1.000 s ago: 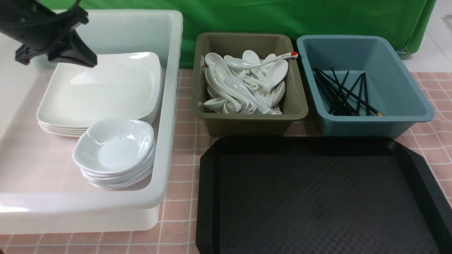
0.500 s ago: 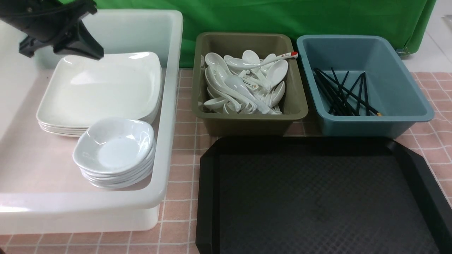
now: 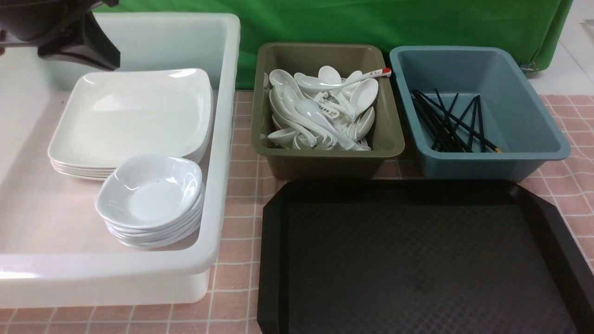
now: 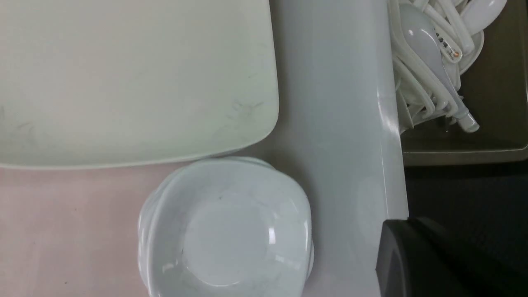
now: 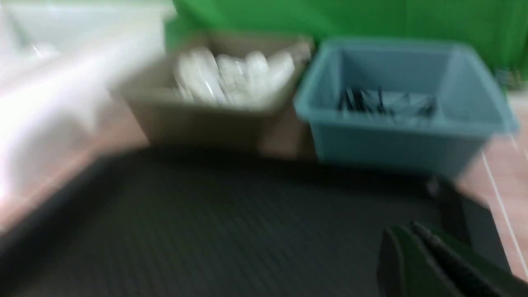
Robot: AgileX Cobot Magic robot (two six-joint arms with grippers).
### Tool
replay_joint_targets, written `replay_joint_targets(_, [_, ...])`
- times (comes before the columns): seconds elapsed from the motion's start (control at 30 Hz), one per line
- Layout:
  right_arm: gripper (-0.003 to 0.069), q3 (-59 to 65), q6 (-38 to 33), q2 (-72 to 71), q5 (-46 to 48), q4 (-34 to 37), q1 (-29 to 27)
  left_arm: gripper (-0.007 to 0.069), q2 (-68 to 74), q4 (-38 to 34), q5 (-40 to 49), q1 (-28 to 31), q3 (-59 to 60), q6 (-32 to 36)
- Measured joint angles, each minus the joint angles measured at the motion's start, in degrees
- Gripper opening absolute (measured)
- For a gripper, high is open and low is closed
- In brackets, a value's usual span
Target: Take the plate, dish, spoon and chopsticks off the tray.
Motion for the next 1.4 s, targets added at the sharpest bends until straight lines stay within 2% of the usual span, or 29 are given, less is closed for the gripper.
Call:
replay_joint_targets(0.33, [0.0083,5.8,0.0,-1.4,-0.5,-1.0,-11.5,0.0005,-3.4,2.3,0.0,0.0,6.3,0.4])
replay_joint_targets(0.67, [0.0109,5.8,0.0,-1.4,-0.9,-1.0,-12.7,0.0005,-13.4,2.5,-0.1,0.0,17.6,0.4])
replay_joint_targets(0.9, [0.0122,5.9,0.0,-1.4,-0.9,-1.0,-12.7,0.0005,-30.1,2.0,-1.1,0.0,32.8,1.7])
replay_joint_targets(1.07, [0.0133,5.9,0.0,-1.4,-0.9,-1.0,-12.7,0.0005,-44.0,-0.1,-8.6,0.0,44.2,1.7])
replay_joint_targets(1.17, [0.0144,5.9,0.0,-1.4,-0.9,-0.9,-12.7,0.0005,-55.0,-2.7,-17.5,0.0,52.4,1.7])
replay_joint_targets(1.4, [0.0163,5.9,0.0,-1.4,-0.9,-0.9,-12.7,0.0005,-69.7,-9.4,-33.0,0.0,62.1,1.7])
